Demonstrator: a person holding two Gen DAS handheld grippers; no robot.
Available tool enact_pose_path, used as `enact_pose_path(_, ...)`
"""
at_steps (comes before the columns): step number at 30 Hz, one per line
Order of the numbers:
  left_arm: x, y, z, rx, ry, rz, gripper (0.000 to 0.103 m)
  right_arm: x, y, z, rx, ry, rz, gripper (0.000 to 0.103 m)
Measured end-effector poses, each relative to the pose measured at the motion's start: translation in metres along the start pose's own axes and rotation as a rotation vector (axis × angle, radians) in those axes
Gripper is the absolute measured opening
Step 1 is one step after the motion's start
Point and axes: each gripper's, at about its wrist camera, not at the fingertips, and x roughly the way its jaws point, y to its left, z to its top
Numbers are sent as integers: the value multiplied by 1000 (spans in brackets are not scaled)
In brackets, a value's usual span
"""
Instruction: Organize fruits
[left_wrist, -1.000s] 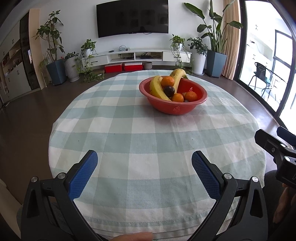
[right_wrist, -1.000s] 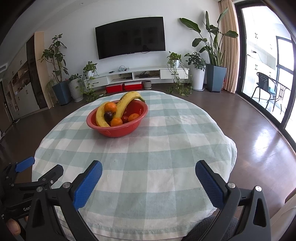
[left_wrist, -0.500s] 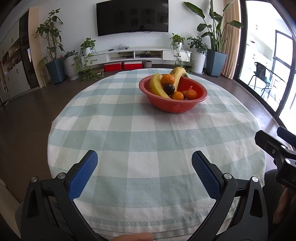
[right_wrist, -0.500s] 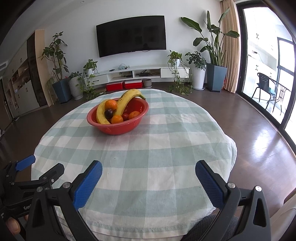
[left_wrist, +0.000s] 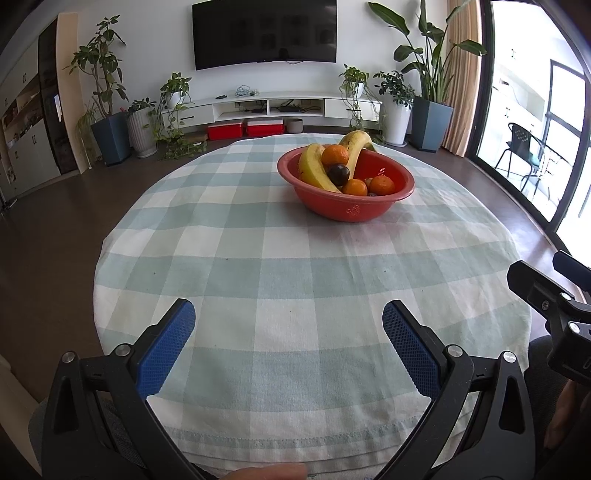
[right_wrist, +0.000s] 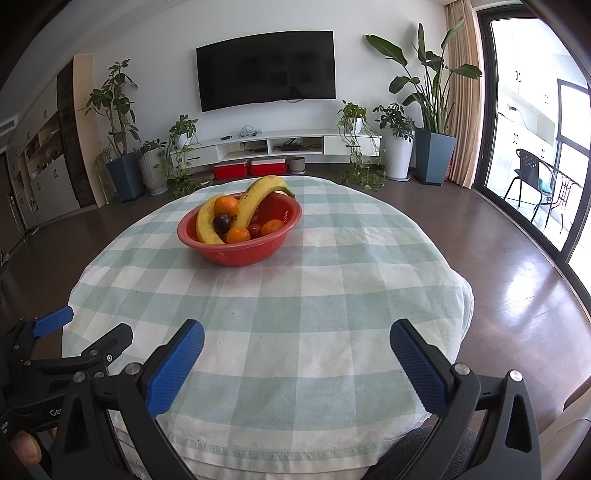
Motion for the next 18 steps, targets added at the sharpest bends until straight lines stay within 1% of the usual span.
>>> enact_pose_path(18, 0, 0, -1, 0, 0, -2, 103, 0, 1, -1, -2, 3, 0, 103)
